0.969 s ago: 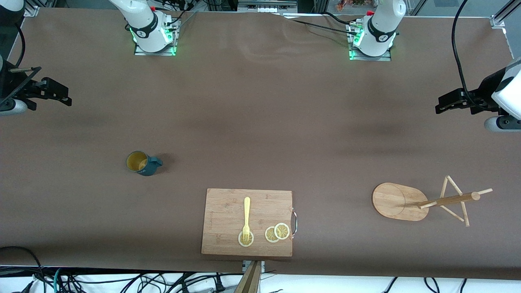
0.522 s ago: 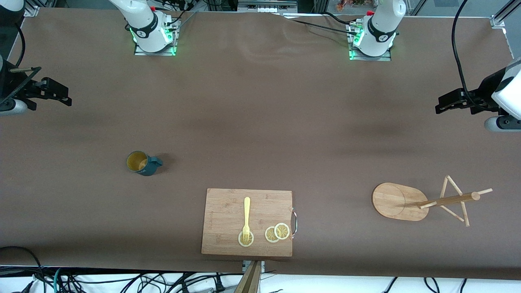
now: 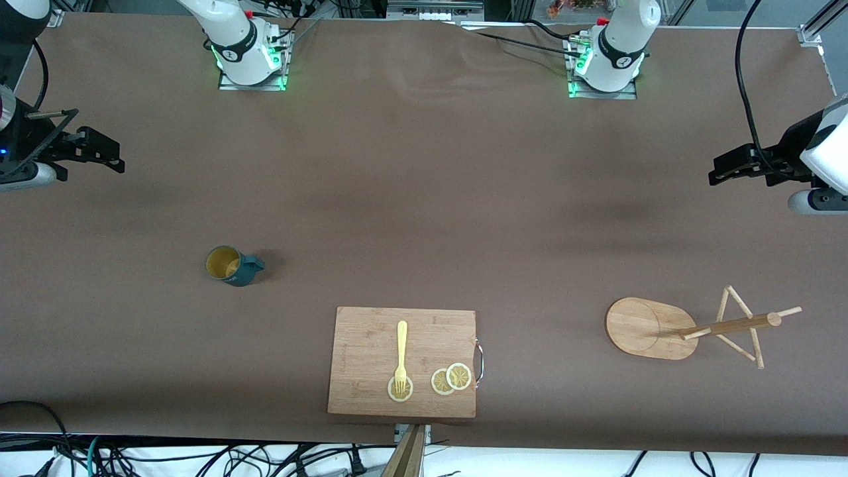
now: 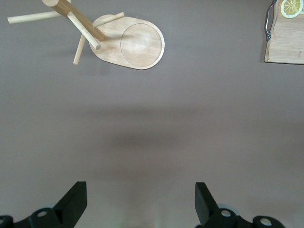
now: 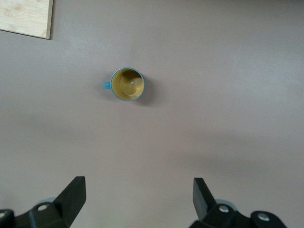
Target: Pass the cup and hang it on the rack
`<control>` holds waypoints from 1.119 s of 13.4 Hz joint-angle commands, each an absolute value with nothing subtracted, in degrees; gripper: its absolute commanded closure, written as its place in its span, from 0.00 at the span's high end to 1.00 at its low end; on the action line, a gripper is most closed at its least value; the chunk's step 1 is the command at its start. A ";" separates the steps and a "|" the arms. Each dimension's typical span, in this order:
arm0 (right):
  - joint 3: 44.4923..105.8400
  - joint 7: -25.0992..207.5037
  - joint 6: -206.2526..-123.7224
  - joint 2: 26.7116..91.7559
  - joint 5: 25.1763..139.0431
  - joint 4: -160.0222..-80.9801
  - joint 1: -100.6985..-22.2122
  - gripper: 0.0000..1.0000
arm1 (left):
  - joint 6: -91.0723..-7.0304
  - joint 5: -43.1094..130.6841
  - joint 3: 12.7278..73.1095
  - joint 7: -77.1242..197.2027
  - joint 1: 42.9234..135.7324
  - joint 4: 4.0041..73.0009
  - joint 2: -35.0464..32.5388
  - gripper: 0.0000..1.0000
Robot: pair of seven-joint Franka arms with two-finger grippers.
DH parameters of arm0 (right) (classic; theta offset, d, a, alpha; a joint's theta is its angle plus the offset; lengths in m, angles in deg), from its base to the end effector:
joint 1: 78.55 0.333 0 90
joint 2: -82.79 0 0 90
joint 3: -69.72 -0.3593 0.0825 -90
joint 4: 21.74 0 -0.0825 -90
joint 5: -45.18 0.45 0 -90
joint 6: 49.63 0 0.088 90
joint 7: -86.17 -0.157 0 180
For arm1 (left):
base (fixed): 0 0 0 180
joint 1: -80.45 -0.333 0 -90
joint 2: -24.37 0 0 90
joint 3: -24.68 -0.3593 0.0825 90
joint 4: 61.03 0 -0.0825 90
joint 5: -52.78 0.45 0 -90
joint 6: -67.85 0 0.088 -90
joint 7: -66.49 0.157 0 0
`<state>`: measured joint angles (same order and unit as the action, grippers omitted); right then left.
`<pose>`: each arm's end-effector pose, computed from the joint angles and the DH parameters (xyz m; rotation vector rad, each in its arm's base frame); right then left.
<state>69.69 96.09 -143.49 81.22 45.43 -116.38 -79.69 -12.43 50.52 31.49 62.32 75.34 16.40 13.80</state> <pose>0.6300 -0.0116 0.5628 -3.1235 -0.2400 0.0633 0.6593 -0.0191 0.6029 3.0796 0.0610 -0.2103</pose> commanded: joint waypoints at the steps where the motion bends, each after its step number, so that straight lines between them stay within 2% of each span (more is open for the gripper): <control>1: 69.28 95.47 -146.57 80.60 45.18 -120.43 -79.26 1.00 | -11.87 51.29 31.45 61.74 75.62 14.20 12.68 1.00; 3: 68.49 92.34 -144.02 79.01 44.91 -123.06 -75.84 1.00 | -11.87 51.29 31.45 61.74 75.71 14.20 12.68 1.00; 6: 68.13 91.27 -147.79 78.92 44.91 -125.52 -75.04 1.00 | -11.87 51.29 31.45 61.74 75.62 14.20 12.68 1.00; 9: 68.31 91.36 -159.71 80.41 44.91 -134.21 -75.21 1.00 | -11.87 51.29 31.45 61.74 75.62 14.20 12.68 1.00; 13: 68.57 91.44 -182.02 80.33 45.00 -147.92 -75.21 1.00 | -11.87 51.20 31.45 61.74 75.62 14.20 12.59 1.00; 15: 68.75 92.32 -188.56 78.32 45.00 -148.75 -75.56 1.00 | -11.87 51.20 31.45 61.74 75.62 14.20 12.59 1.00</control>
